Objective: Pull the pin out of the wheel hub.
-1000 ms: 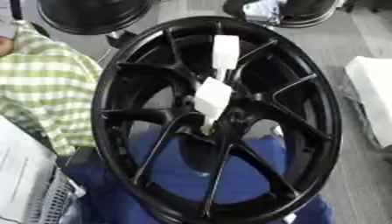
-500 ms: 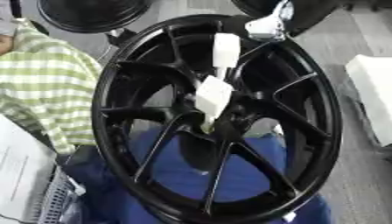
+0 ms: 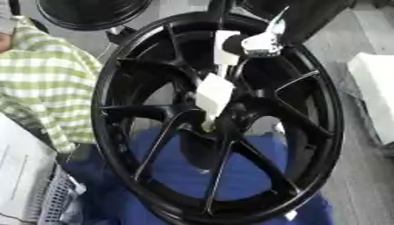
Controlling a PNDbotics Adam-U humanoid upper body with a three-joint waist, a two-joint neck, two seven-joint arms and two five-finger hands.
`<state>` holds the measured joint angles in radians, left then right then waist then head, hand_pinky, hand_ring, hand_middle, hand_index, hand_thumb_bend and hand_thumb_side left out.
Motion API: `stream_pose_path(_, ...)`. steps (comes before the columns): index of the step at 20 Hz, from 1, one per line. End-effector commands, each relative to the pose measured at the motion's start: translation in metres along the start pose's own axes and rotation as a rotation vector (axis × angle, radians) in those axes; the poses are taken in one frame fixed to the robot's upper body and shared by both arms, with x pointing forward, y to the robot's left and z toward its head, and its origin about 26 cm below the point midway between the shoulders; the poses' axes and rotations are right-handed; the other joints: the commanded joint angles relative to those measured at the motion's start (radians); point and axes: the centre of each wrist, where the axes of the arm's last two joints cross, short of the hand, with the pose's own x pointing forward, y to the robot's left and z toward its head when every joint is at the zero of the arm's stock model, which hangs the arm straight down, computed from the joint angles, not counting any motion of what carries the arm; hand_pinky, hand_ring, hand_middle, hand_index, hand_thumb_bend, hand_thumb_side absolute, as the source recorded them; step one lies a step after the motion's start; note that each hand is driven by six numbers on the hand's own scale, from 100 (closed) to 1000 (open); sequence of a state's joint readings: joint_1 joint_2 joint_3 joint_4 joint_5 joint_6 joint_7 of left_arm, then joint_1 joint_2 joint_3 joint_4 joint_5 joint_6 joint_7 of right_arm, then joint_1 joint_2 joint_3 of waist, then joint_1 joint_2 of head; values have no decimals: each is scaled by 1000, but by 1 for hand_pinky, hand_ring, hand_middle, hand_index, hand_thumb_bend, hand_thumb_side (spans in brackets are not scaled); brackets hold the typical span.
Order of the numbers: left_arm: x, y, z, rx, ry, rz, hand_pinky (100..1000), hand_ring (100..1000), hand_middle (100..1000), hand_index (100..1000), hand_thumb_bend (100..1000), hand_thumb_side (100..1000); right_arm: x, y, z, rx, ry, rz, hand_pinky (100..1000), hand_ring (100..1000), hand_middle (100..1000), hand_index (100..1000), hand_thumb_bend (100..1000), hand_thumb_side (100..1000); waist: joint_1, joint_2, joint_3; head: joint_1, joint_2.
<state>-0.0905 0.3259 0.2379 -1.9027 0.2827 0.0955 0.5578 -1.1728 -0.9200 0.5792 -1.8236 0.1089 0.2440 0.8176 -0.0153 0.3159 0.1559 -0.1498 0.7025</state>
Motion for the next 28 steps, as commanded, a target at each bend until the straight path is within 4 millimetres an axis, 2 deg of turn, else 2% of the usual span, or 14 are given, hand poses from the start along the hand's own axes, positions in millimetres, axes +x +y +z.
stream_pose_path(1,8,1,-5,-10,-32,-6,703,564,579,726,488,561,-3,-5,2,-4,31,19,842,828,758,827,256,574,2,-13,0,0,-1)
stream_pose_path(10,8,0,-5,-11,-32,-1,704,564,579,726,486,563,-9,-1,-1,-40,85,40,843,839,770,859,316,557,4,-2,0,-29,-45)
stream_pose_path(20,8,0,-5,-13,-30,2,704,564,579,727,484,566,-15,3,1,-136,169,64,851,867,806,869,354,527,6,16,-1,-23,-44)
stream_pose_path(28,10,-2,-6,-16,-33,6,705,565,580,727,482,567,-20,7,-2,-123,190,74,848,861,797,870,324,569,6,37,-1,-20,-43)
